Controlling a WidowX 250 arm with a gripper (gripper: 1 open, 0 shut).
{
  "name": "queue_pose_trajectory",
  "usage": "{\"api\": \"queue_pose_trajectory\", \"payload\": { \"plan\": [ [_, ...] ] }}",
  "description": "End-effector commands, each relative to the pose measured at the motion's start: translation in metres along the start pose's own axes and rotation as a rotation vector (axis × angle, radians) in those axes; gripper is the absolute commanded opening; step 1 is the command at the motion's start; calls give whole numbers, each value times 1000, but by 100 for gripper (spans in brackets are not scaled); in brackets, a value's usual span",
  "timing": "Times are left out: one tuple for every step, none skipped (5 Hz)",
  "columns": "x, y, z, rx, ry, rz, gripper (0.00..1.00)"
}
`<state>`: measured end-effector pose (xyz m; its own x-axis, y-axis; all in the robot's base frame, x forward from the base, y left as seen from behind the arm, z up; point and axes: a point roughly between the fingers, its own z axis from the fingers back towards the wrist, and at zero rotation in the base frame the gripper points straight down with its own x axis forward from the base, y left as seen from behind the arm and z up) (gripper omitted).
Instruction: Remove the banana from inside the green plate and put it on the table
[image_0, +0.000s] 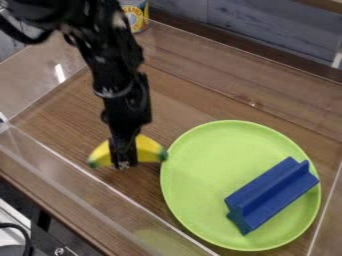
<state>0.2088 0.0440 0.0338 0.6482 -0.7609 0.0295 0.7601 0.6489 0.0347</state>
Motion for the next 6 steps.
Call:
{"api": "queue_pose_trajectory", "payload": {
  "plan": [
    [9,8,-11,23,-6,-26,100],
    [14,14,-11,24,-9,-46,0],
    [17,12,-12,23,-12,-25,0],
    [20,8,-11,21,-15,0,0],
    [23,5,-11,20,-17,21,0],
    [27,5,-5,18,-18,31,0]
  ]
}}
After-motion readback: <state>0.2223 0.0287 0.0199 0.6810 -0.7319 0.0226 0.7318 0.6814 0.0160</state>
